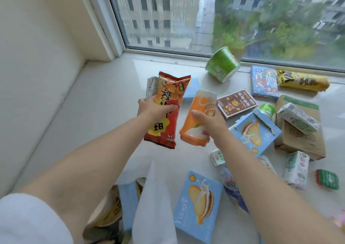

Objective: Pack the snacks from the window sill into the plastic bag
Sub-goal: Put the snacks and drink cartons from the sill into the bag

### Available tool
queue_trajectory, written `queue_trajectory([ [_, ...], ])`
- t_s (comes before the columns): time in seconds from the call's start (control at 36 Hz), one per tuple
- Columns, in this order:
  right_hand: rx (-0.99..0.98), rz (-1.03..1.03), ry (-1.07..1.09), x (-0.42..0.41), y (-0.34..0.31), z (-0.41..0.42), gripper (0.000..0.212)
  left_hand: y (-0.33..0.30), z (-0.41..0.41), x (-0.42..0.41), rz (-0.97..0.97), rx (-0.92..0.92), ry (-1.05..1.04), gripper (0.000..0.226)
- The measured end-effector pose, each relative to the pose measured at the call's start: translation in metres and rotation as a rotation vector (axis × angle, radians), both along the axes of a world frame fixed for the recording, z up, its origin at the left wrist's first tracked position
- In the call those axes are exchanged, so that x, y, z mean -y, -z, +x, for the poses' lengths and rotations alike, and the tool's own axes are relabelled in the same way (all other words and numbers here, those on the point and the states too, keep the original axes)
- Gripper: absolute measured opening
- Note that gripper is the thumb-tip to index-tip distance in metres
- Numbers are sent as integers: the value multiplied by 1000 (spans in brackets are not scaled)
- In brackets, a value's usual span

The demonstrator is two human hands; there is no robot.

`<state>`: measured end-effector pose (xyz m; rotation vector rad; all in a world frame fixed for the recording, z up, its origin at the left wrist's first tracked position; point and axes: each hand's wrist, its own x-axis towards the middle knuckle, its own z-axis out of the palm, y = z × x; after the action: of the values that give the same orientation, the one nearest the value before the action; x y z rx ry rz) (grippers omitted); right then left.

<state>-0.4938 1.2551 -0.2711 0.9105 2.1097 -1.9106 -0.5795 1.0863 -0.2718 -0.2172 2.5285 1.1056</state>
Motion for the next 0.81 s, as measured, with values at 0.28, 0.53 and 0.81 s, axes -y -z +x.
queue_trajectory([
  [0.28,-325,-373,-90,58,-86,86,35,-90,92,77,482,-215,-168,54],
  [0.53,-288,-631,-105,153,-94,146,71,-80,184,189,452,-378,-366,107],
  [0.81,-236,-163,-352,217,-58,198,69,-23,275,246,527,-300,-451,89],
])
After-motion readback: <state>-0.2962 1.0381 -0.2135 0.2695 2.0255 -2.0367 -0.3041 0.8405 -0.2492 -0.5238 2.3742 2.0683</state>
